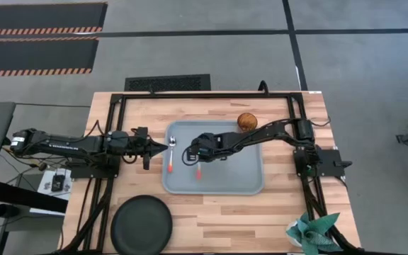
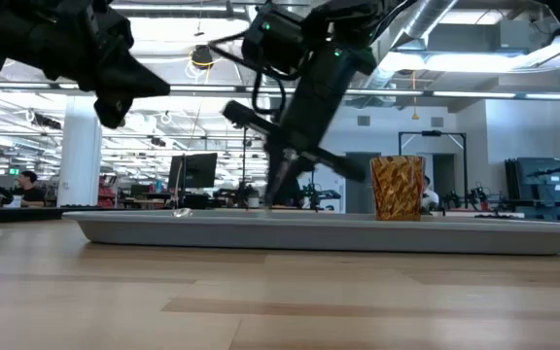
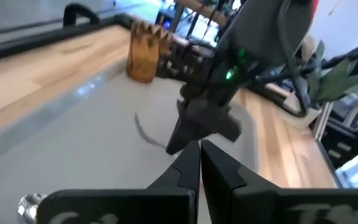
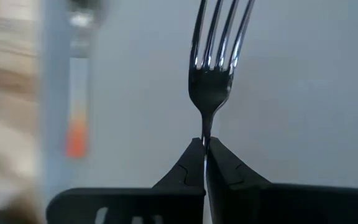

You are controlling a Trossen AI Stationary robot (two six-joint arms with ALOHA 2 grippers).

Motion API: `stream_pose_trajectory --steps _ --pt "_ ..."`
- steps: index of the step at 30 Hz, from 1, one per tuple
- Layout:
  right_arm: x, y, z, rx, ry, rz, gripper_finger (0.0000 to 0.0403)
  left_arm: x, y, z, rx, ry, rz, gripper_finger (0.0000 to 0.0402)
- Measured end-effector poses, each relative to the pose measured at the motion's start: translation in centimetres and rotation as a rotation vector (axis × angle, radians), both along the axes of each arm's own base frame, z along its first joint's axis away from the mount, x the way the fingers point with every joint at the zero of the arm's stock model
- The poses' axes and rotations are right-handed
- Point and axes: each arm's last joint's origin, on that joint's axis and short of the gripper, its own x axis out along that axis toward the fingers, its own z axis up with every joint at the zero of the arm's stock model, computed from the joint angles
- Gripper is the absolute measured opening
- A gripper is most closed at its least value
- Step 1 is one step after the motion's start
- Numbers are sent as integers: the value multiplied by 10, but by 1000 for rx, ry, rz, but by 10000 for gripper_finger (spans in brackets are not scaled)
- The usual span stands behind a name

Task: Pick and place plate/cup/fork/spoon on tray
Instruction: Put the orange fork on the gray serving tray to the right of the orange spoon

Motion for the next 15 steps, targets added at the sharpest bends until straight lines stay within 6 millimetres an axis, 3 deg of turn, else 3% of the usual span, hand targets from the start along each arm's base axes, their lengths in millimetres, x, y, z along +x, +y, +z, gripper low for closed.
stream_pose_trajectory --steps 15 --pt "-1 -13 -5 -60 33 -8 19 -1 0 2 0 -7 5 0"
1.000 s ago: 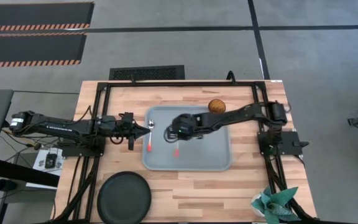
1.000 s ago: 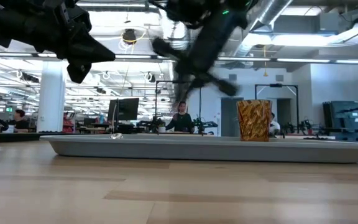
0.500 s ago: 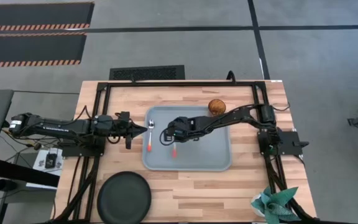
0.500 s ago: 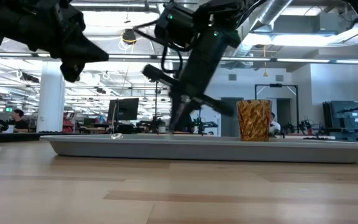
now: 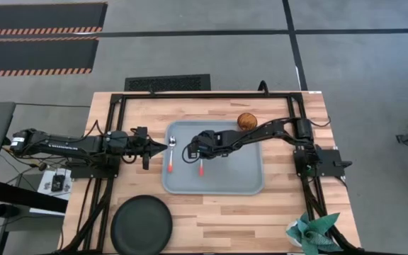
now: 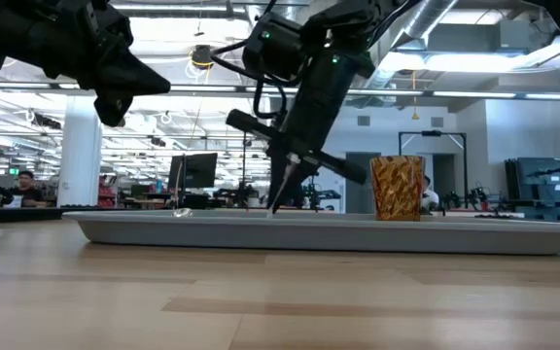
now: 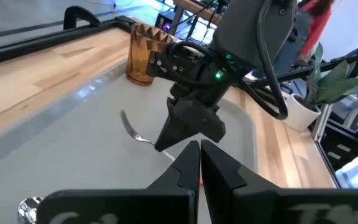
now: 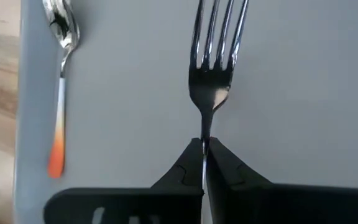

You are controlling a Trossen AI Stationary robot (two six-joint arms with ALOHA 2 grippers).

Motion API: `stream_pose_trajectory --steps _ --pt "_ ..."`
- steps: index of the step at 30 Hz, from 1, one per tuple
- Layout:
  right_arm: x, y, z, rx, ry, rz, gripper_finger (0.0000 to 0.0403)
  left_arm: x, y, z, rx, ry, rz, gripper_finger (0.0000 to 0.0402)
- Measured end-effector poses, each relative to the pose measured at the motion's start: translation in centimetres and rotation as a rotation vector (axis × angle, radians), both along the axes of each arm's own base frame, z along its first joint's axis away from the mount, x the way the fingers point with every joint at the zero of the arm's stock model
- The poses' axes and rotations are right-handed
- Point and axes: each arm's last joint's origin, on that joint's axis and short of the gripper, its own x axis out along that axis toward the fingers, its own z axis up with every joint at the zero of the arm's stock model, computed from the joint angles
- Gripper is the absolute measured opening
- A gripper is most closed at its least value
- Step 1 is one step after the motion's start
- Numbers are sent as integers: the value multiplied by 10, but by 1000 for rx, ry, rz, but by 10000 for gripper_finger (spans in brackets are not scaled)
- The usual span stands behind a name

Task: Pick and place plate/cup/fork/spoon on tray
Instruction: Put the orange fork on the gray serving tray to the right of the orange spoon

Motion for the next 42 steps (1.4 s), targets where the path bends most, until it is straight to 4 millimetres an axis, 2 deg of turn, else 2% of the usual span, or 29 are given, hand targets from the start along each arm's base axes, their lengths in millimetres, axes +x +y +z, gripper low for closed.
stream_pose_trajectory --steps 8,18,23,28,31,34,38,42 --pt "4 -1 -18 8 26 -15 58 0 0 0 -1 5 0 0" --pt "2 -1 -18 18 31 -50 63 -1 0 -2 -8 23 5 0" --pt "1 -2 -13 6 31 -16 80 -1 0 -3 -15 28 21 0" --pt "-5 -6 16 -42 -2 66 97 -1 1 -3 -38 29 32 0" --pt "-10 -8 40 -88 -46 225 97 1 1 -5 -66 40 51 0" --pt "-18 -5 66 -190 -72 386 74 3 1 -8 -104 53 76 0" --pt "-34 10 91 -350 -105 639 16 8 1 -13 -120 79 84 0" --pt "-57 19 103 -432 -204 790 13 15 -1 -10 -96 104 132 0"
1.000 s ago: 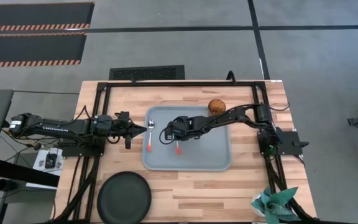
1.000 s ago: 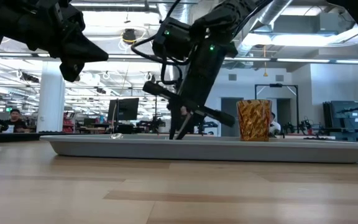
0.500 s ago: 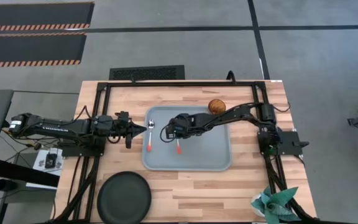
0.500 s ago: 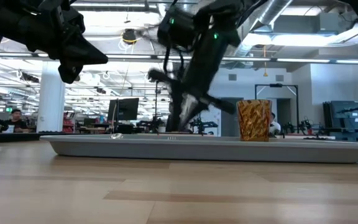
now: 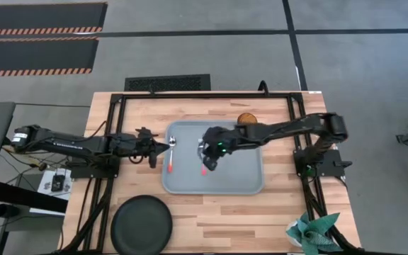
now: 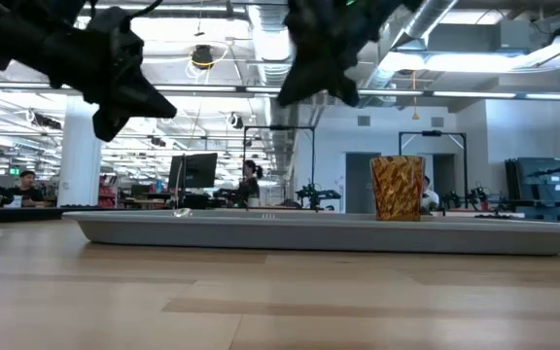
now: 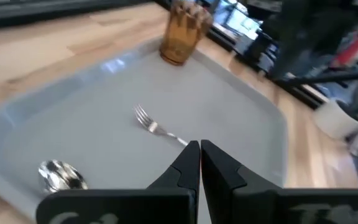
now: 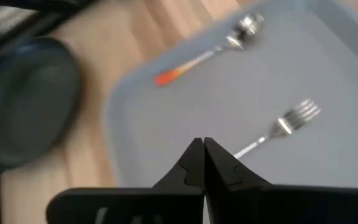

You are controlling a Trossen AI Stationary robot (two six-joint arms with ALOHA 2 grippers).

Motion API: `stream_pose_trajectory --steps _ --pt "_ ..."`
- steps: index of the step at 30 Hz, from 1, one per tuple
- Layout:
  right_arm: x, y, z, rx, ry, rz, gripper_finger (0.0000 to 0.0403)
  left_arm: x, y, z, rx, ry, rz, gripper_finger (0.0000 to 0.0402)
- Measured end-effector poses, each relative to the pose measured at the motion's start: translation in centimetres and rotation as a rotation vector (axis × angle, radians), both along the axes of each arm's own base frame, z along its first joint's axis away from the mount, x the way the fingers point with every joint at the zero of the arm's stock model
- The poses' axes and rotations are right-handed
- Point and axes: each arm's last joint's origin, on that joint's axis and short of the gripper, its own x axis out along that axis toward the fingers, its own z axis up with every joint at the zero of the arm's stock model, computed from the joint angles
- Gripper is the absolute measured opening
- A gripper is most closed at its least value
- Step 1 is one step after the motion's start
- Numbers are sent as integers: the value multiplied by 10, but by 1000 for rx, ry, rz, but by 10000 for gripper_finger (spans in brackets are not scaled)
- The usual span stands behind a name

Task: Pick and place plate/cup/fork/spoon on tray
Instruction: Put the orange fork on the gray serving tray to the right of the orange spoon

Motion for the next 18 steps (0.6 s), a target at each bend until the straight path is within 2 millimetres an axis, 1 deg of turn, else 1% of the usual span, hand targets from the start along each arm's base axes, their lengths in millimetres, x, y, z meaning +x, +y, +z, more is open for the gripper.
stream_pose_trajectory --steps 2,5,8,10,12,14,18 --pt "-15 -1 9 0 -95 36 9 7 0 5 13 6 39 0" --pt "-44 -6 18 -22 -199 39 5 19 0 9 2 40 100 0" --pt "-74 -10 24 -54 -241 48 5 35 1 13 -23 76 148 0" --pt "-94 -12 30 -88 -264 63 4 47 1 12 -40 127 170 0" --pt "-110 -15 38 -122 -297 70 5 61 0 13 -65 176 191 0" --pt "-127 -18 40 -153 -294 75 5 76 0 14 -91 228 219 0" --pt "-154 -27 47 -210 -311 84 4 108 -1 13 -159 360 274 0"
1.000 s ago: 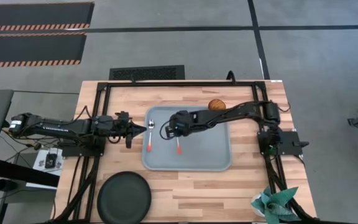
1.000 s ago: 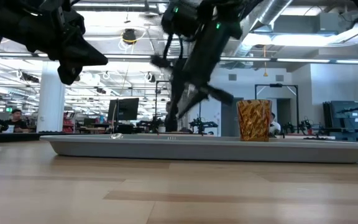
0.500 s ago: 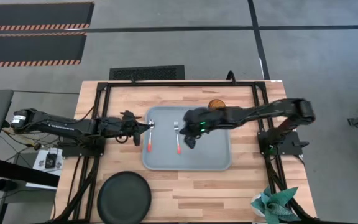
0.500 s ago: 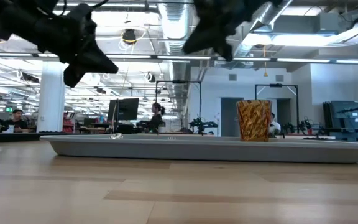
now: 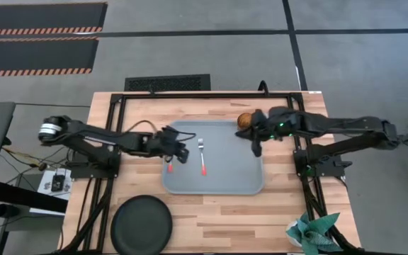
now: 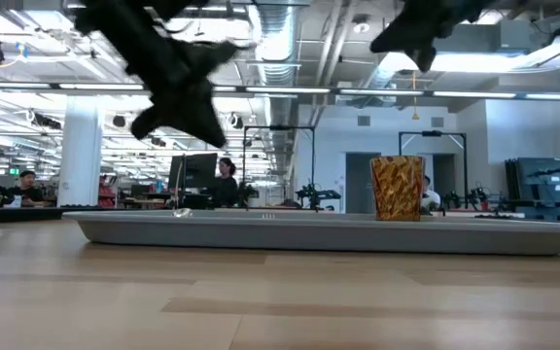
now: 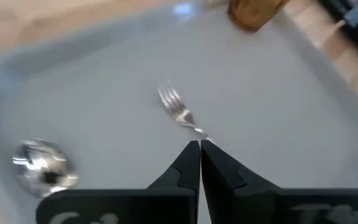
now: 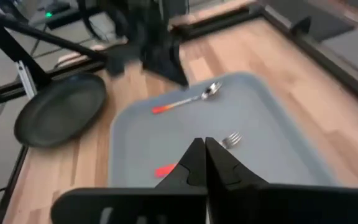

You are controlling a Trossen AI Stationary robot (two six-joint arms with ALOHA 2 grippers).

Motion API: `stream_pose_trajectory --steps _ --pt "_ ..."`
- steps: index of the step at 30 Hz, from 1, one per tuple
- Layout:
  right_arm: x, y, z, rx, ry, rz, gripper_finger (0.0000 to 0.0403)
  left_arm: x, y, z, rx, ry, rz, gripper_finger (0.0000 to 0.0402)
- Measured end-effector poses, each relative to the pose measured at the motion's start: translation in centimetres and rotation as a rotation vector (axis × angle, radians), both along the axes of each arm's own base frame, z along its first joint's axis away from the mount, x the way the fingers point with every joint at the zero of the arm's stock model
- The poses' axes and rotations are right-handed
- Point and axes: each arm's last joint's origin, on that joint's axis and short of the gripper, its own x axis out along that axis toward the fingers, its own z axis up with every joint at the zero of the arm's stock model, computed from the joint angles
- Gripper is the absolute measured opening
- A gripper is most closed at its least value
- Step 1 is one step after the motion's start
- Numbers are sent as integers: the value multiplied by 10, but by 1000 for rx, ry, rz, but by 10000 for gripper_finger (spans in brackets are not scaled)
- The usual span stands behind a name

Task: Pick and place plate/cup/fork/spoon on tray
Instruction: Put the orange fork on the gray serving tray to the right of the orange spoon

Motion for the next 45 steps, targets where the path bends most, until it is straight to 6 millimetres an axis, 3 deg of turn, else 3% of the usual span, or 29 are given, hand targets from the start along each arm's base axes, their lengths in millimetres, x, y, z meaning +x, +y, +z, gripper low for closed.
stream_pose_trajectory --steps 8,16,26,36,45 --pt "-43 -15 -3 -20 97 4 9 64 -2 -14 -243 120 162 9" --pt "-61 -16 2 -60 99 24 10 114 0 -27 -322 197 247 75" --pt "-67 -14 3 -88 99 42 10 124 9 -45 -366 305 352 106" --pt "-67 -13 3 -106 106 53 10 127 16 -57 -356 330 362 98" --pt "-67 -14 3 -112 107 55 10 127 20 -56 -351 323 376 81"
